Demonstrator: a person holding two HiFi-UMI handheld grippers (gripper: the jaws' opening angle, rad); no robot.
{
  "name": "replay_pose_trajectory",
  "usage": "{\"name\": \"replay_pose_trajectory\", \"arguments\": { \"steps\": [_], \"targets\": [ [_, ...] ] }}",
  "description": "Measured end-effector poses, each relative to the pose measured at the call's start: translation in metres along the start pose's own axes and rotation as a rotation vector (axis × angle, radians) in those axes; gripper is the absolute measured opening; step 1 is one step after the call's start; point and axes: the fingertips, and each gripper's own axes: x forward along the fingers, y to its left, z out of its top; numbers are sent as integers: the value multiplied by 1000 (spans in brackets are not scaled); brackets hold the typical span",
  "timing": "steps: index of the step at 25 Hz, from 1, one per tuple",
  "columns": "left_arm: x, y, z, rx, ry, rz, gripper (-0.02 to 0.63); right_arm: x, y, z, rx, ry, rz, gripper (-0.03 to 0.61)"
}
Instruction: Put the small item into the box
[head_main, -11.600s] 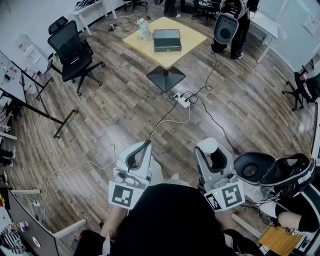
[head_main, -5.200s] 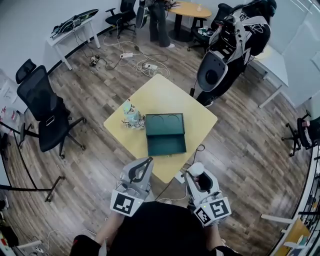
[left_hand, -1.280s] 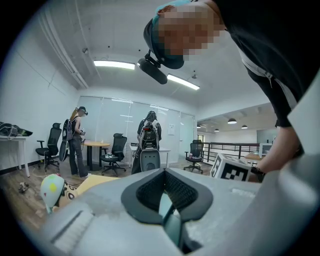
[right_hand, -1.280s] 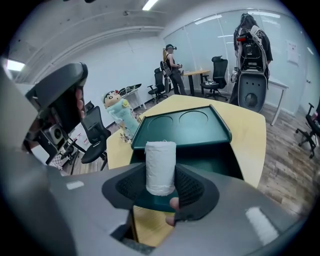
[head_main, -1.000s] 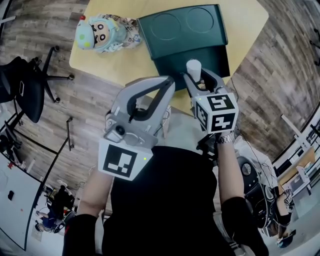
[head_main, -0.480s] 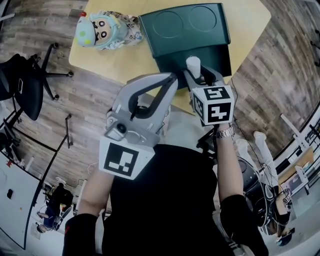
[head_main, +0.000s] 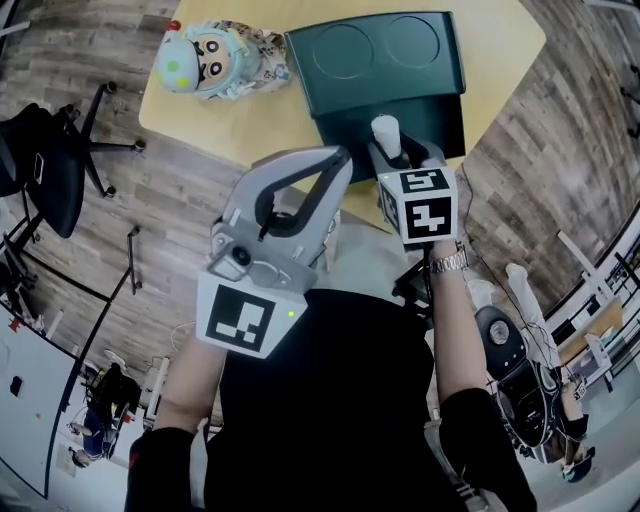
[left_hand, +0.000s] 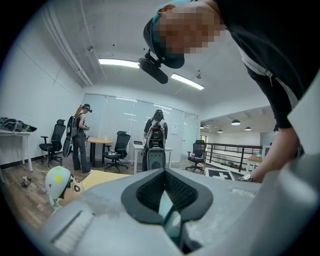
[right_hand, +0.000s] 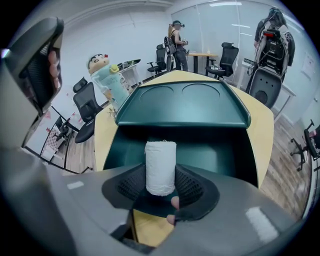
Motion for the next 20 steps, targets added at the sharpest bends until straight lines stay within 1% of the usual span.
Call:
{"name": "replay_pose_trajectory", "arguments": {
  "steps": [4, 10, 20],
  "targets": [
    [-1, 1, 1, 0, -2, 2, 2, 2, 1, -2, -15, 44, 5, 183],
    [-5, 5, 3, 2, -4, 10, 2, 3, 3, -4, -41, 77, 3, 183],
    [-6, -1, 4, 11, -5, -2, 2, 2, 1, -4, -20, 52, 12, 183]
  ]
}}
